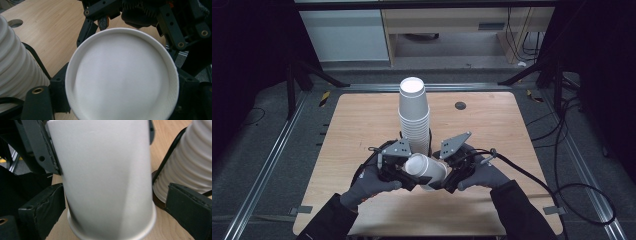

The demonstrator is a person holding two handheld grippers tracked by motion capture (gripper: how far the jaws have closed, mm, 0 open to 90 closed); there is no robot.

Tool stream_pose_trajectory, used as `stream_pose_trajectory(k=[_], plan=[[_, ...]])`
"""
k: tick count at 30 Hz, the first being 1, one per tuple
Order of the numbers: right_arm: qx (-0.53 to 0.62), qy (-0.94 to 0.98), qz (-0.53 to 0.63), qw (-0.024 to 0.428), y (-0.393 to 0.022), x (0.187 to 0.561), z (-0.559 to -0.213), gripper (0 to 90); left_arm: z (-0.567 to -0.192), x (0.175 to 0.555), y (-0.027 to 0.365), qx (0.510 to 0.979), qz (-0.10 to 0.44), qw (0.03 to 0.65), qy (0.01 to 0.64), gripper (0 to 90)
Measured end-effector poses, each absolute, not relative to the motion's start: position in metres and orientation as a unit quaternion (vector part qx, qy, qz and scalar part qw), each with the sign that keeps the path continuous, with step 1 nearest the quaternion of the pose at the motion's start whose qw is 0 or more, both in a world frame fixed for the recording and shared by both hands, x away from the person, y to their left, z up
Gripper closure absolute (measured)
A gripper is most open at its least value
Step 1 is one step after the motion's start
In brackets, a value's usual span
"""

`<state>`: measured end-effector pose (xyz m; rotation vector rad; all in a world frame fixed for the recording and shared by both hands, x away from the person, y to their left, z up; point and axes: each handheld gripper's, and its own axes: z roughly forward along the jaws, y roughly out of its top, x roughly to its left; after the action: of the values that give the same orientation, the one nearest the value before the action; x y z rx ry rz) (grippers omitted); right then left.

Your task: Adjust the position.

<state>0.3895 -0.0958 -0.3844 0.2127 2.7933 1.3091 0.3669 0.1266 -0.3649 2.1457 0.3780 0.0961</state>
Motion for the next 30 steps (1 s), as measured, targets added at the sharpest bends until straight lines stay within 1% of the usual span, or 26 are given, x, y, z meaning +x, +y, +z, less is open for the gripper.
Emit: stream_pose_trajectory(k=[7, 12, 17, 25, 30], plan=[[0.086, 0.889, 0.447, 0.060, -0.111, 0.389, -0.368, 3.0, -0.362, 0.367, 0.137, 0.866, 0.041, 0.472, 0.160, 21.8], [0.106, 0.879, 0.460, 0.067, -0.124, 0.392, -0.364, 2.8, -0.359, 0.366, 0.145, 0.860, 0.048, 0.480, 0.165, 21.8], [0.110, 0.874, 0.468, 0.069, -0.131, 0.391, -0.361, 2.1, -0.354, 0.368, 0.159, 0.845, 0.056, 0.501, 0.179, 21.8], [0.126, 0.866, 0.481, 0.057, -0.137, 0.392, -0.363, 0.9, -0.344, 0.372, 0.177, 0.823, 0.070, 0.529, 0.192, 21.7], [0.143, 0.849, 0.505, 0.055, -0.145, 0.393, -0.366, 3.5, -0.341, 0.373, 0.179, 0.810, 0.071, 0.550, 0.191, 21.7]])
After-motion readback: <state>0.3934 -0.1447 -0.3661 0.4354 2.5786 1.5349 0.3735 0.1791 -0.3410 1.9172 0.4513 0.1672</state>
